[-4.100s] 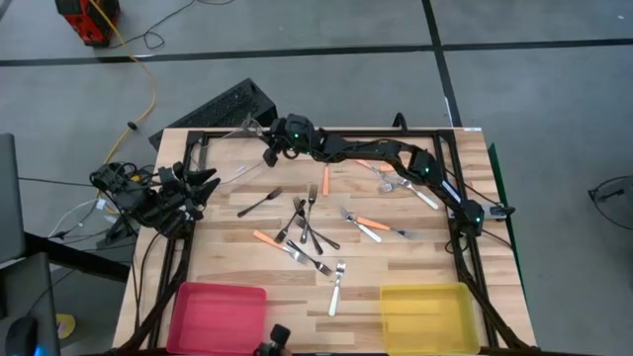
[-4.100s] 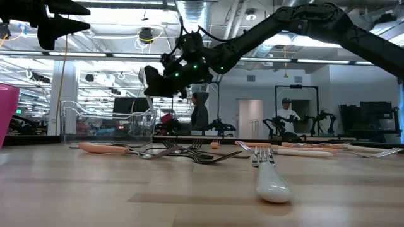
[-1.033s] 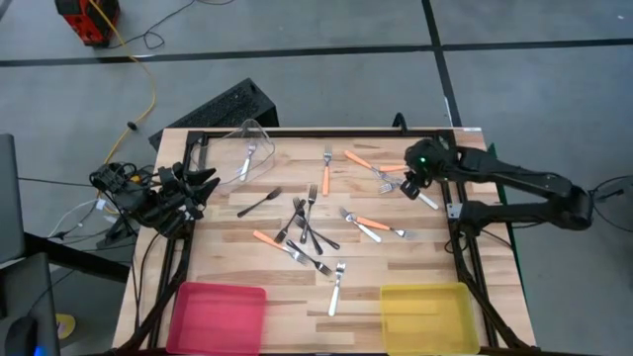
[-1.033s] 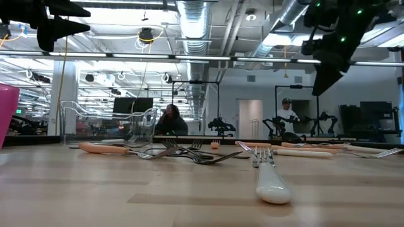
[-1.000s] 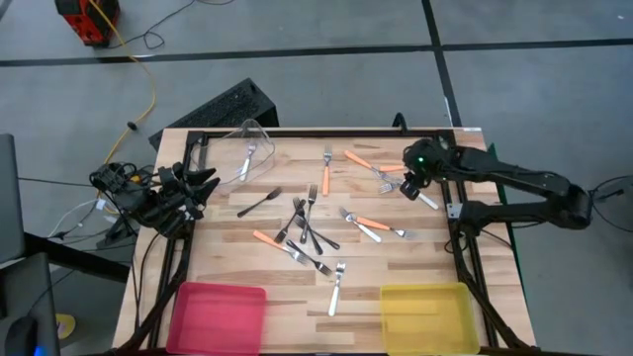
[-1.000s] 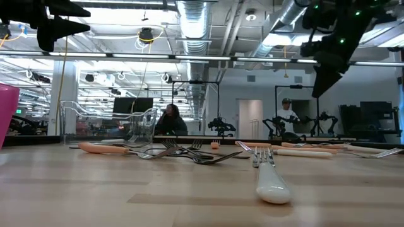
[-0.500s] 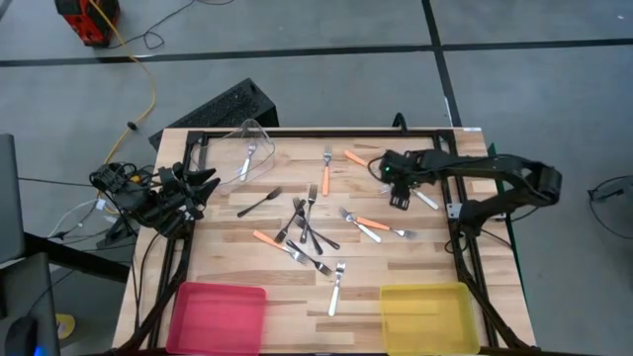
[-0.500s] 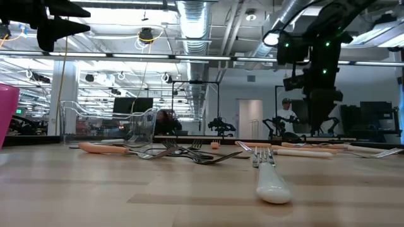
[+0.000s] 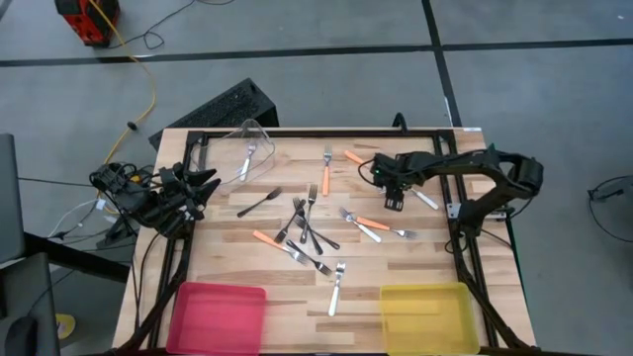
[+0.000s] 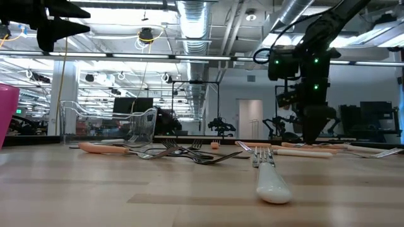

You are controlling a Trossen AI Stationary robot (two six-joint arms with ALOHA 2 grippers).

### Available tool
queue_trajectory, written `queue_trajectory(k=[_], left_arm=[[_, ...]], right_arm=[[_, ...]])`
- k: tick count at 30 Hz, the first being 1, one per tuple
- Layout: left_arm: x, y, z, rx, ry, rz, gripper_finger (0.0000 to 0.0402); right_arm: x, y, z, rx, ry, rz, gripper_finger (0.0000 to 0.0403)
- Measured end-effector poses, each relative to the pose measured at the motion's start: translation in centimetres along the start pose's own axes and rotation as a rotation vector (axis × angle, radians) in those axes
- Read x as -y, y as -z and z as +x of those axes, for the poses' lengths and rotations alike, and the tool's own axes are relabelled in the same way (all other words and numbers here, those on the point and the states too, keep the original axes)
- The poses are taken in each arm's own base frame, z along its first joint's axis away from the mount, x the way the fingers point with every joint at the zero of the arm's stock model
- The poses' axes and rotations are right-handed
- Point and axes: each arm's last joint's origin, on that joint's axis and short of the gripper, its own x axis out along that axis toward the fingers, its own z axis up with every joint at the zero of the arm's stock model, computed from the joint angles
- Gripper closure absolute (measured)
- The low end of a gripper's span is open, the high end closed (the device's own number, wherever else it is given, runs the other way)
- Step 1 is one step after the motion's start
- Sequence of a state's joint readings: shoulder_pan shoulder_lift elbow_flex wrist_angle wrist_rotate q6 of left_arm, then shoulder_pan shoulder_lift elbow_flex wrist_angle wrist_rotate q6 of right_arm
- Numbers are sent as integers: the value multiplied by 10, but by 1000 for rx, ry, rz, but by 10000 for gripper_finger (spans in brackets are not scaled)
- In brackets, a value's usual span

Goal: Sort silverware by color (type)
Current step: Put the orange fork into the yellow bin

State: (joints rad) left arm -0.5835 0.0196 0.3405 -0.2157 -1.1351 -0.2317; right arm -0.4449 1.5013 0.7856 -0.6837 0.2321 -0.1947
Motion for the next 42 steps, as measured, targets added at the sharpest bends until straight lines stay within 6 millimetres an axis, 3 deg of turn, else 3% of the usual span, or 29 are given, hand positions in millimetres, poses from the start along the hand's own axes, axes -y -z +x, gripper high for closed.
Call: queue_trajectory(k=[10,16,20,28,33,42], left_arm=[[0,0,0,-2,-1,4,223],[0,0,0,-2,-2,5,223],[0,0,0,-2,-2,5,223],[0,0,0,-2,-2,4,223],[0,0,0,-1,-2,4,223],[0,0,0,-1,-2,3,223]], right_arm=[[5,1,23,-63,-23,17,165],[6,1,22,-49,-21,22,171],[8,3,18,-32,-18,40,206],[15,5,18,-35,0,127,327],[15,5,18,-39,8,129,377],[12,5,14,-29,4,125,373]])
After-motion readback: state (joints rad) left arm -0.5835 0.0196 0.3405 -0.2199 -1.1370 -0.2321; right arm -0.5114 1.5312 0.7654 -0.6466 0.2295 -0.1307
